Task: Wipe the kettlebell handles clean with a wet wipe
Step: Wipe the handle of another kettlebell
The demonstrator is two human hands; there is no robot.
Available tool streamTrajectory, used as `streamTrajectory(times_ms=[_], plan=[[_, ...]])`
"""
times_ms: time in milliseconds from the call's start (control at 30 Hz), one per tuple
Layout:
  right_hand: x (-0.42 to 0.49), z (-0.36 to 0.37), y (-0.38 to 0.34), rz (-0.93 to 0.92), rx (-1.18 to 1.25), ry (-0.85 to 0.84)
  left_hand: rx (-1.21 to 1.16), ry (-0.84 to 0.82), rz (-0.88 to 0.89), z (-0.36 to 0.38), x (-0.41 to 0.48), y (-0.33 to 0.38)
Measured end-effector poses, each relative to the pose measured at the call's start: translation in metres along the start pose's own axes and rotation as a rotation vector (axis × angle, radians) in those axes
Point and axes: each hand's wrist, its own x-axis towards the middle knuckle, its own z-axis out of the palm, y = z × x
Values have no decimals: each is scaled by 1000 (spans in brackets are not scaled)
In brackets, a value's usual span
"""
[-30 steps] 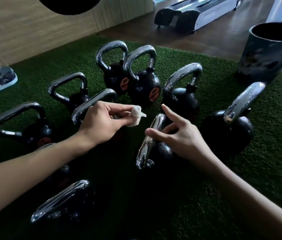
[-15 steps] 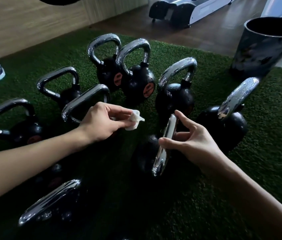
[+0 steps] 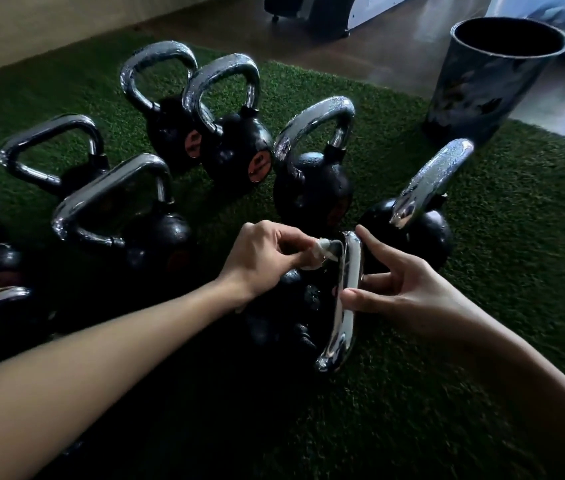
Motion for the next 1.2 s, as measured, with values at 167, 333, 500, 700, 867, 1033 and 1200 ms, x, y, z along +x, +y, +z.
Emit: streamTrajectory(times_ms=[167,333,500,700,867,1033,1200], plan=[[0,-10,1,48,-23,-21,44,-8,-194,8,5,-21],[0,-25,3,97,-62,-103,-67,9,-162,19,6,-1],[-1,-32,10,94,-56,-129,-31,9,-134,24,17,12],[2,-33,14,64,7,-127,-136,-66,0,20,15,21],[2,-28,8,46,79,-121,-139,-12,-54,19,23,16],[4,-32,12,62,43,-166,-123,-10,26,20,18,29],[3,-38,16,64,167,-204,-62,-28,45,18,18,35]])
